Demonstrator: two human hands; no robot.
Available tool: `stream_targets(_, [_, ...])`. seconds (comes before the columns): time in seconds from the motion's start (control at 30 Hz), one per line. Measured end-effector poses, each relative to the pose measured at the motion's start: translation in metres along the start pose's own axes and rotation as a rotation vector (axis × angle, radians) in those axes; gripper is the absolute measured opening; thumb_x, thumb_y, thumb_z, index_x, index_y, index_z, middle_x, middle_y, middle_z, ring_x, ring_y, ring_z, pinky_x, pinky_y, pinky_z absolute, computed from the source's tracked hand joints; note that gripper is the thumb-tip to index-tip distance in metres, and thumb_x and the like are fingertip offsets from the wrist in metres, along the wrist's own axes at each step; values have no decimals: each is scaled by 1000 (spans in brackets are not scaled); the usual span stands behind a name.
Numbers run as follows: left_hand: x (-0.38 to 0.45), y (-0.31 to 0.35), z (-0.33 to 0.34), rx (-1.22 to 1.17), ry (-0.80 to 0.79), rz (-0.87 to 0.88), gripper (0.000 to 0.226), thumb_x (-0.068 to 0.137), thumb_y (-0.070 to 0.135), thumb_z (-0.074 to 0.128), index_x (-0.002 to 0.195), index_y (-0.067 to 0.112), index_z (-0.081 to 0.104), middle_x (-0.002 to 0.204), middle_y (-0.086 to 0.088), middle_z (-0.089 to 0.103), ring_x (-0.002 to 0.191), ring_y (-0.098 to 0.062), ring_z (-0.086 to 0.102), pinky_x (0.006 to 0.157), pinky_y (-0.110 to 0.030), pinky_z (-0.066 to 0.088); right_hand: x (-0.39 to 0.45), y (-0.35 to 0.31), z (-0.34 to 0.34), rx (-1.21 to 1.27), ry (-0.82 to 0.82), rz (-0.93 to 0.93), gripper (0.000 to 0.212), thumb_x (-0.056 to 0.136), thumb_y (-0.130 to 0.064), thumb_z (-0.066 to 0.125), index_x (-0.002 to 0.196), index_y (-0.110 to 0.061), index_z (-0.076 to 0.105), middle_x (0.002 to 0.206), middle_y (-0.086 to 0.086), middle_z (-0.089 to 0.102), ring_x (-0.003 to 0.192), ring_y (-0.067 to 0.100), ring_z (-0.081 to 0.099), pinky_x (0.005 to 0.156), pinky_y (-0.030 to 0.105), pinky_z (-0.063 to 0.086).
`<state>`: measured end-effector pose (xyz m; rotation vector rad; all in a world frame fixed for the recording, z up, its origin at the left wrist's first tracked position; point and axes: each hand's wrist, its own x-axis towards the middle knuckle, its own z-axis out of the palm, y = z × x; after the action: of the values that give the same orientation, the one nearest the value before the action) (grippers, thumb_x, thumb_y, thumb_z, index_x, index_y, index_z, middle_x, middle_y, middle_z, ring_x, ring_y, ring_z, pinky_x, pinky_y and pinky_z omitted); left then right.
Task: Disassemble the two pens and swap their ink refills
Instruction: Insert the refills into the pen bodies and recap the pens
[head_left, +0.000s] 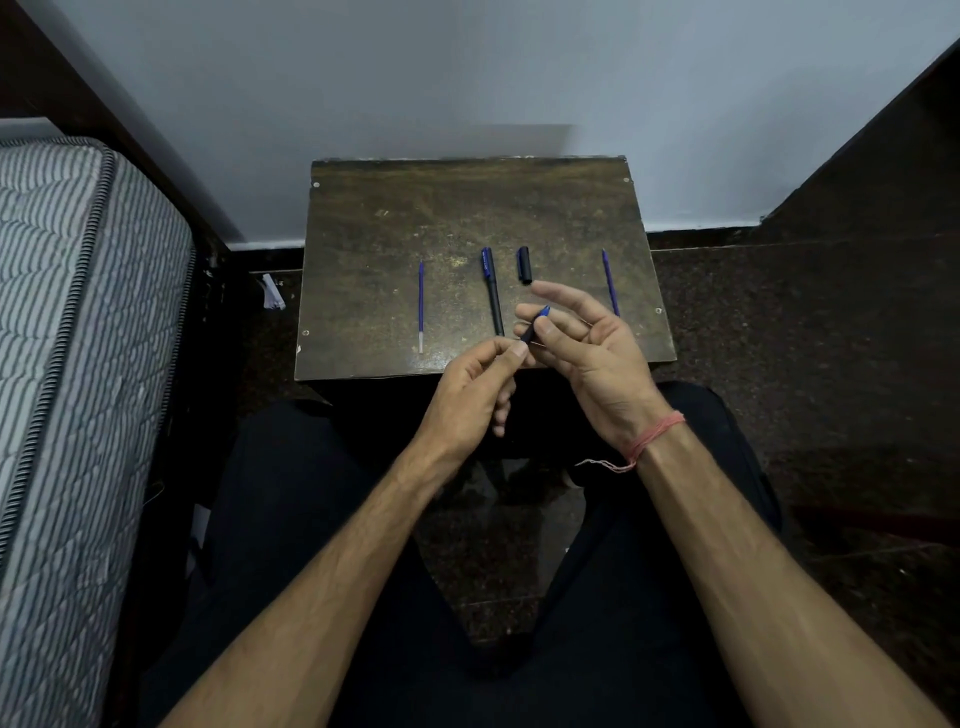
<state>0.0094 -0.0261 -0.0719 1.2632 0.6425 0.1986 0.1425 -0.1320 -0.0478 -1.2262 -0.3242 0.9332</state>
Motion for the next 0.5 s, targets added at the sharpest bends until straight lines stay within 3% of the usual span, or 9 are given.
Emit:
stream_targets(0.17, [0, 5, -1, -26, -12, 9, 35, 118, 31, 53, 90, 28, 73, 58, 10, 34, 44, -1, 25, 41, -15, 22, 2, -3, -1, 136, 47, -27, 32, 109, -1, 60, 139, -11, 65, 119, 1, 81, 108, 18, 78, 95, 34, 64])
stream_targets(0.27, [-1, 5, -3, 1, 31, 23, 38, 118, 23, 53, 85, 24, 72, 57, 7, 34, 44, 0, 26, 42, -12, 24, 8, -8, -12, 240, 177, -69, 25, 111, -5, 61, 134, -15, 66, 118, -2, 80, 105, 17, 77, 95, 34, 64])
stream_targets(0.33, [-2, 5, -4, -3, 71, 31, 37, 117, 22, 55, 84, 22, 72, 56, 5, 34, 43, 0, 27, 42, -12, 25, 13, -7, -17, 235, 289, -80, 24, 107, -4, 68, 128, -14, 67, 110, 1, 82, 95, 14, 78, 86, 29, 65])
stream_targets(0.5, [-1, 6, -8, -81, 147, 15, 30, 108, 33, 61, 83, 21, 73, 55, 6, 36, 44, -2, 29, 42, -14, 26, 29, 8, -17, -236, 443, -59, 32, 85, -3, 93, 110, -6, 73, 80, 5, 83, 66, 12, 78, 66, 24, 62])
